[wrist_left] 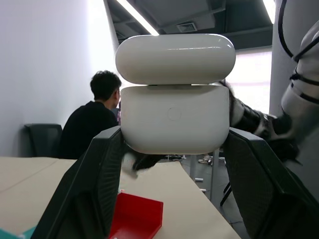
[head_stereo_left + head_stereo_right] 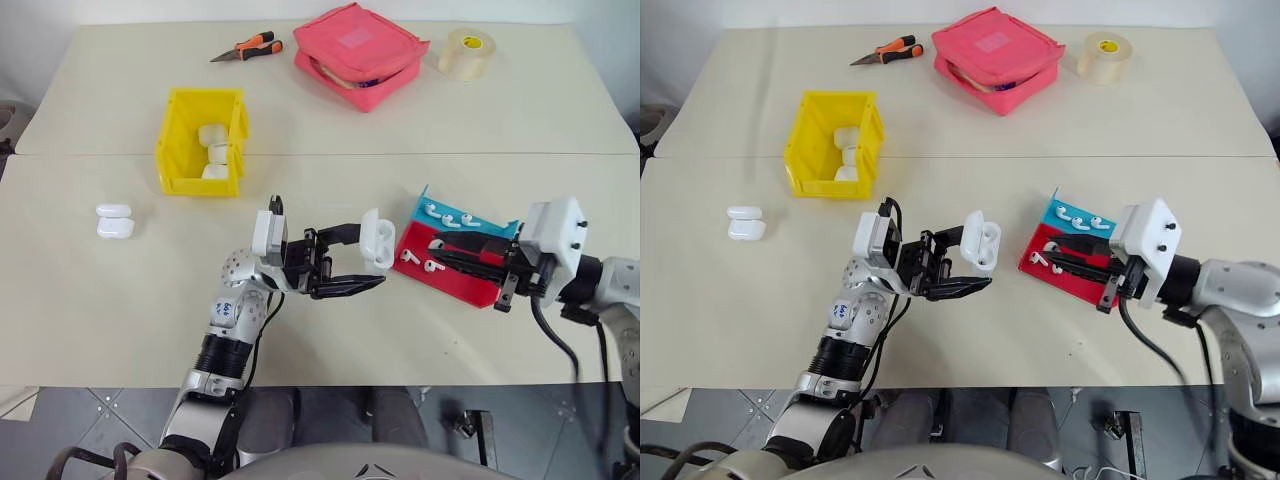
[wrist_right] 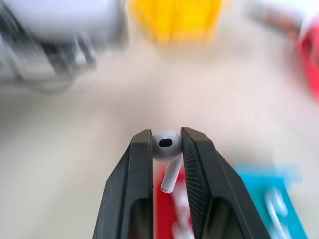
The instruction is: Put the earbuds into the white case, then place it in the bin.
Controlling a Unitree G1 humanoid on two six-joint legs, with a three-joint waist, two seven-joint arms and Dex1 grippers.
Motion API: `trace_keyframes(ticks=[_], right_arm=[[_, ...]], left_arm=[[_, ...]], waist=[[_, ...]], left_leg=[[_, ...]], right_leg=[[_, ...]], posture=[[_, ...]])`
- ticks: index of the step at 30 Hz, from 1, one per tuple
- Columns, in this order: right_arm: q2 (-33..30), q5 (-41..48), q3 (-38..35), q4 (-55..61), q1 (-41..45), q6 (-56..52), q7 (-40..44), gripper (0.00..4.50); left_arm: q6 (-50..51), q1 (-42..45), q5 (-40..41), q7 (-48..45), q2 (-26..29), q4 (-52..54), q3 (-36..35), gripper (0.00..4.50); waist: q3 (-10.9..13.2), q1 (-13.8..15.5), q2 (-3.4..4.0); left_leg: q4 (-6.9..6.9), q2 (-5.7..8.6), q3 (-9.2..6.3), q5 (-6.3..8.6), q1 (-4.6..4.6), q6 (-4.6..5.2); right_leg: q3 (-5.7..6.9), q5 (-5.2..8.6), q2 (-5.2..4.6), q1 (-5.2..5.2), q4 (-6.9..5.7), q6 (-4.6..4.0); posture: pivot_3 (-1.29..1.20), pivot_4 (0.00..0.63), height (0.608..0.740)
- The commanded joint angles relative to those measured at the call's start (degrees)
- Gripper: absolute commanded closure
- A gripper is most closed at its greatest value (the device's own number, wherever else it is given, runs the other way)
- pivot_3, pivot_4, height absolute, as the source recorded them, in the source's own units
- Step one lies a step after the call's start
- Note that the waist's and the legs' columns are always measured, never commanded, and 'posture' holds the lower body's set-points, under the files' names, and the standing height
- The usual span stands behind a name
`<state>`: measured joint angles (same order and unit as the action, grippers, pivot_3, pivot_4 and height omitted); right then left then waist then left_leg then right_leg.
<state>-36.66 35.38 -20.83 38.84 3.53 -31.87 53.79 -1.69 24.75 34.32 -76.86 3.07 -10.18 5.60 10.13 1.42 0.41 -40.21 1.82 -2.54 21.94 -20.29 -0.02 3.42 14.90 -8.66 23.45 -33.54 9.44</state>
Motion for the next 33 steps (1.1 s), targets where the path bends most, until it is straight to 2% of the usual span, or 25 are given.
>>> trace_keyframes(ticks=[1, 7, 12, 23, 33], right_arm=[[6.0, 7.0, -0.1, 4.5, 0.7, 2.0, -7.1, 4.02], [14.2, 9.4, 7.6, 6.5, 3.1, 3.9, -14.8, 4.02], [17.6, 7.9, 13.3, 5.9, 1.8, 7.3, -16.4, 4.02], [20.0, 4.5, 19.2, 2.2, 0.0, 14.1, -16.6, 4.02], [20.1, 3.3, 21.2, -1.7, -0.1, 16.8, -17.2, 4.02]], left_arm=[[2.0, 0.8, 1.3, -0.7, 0.3, 0.4, 0.2, 1.80], [6.4, 1.1, 2.1, -1.0, 2.5, 2.6, -0.5, 1.80], [9.0, 1.4, 3.2, -0.1, 3.8, 4.6, -1.3, 1.80], [11.2, 2.0, 3.5, 0.8, 4.7, 6.7, -2.0, 1.80], [10.8, 3.1, 3.1, 1.1, 3.5, 6.6, -2.0, 1.80]], waist=[[0.0, 0.0, 0.01], [0.0, -0.1, 0.03], [0.0, -0.1, 0.04], [0.0, -0.3, 0.04], [0.0, -0.2, 0.04]], left_leg=[[0.00, 0.01, 0.01, 0.00, 0.01, 0.00], [0.02, 0.02, 0.00, 0.00, 0.03, 0.00], [0.02, 0.03, -0.01, 0.00, 0.04, 0.00], [0.06, 0.03, 0.01, 0.00, 0.06, 0.01], [0.06, 0.04, 0.01, 0.00, 0.06, 0.01]], right_leg=[[-0.02, 0.00, 0.00, 0.01, -0.01, 0.00], [-0.06, 0.01, 0.02, 0.04, -0.07, -0.03], [-0.06, 0.02, 0.02, 0.03, -0.09, -0.04], [-0.07, 0.03, 0.03, 0.05, -0.10, -0.05], [-0.08, 0.03, 0.03, 0.04, -0.09, -0.06]], posture=[[0.00, 0.150, 0.740], [0.00, 0.150, 0.740], [0.00, 0.150, 0.740], [0.00, 0.150, 0.740], [0.00, 0.150, 0.740]])
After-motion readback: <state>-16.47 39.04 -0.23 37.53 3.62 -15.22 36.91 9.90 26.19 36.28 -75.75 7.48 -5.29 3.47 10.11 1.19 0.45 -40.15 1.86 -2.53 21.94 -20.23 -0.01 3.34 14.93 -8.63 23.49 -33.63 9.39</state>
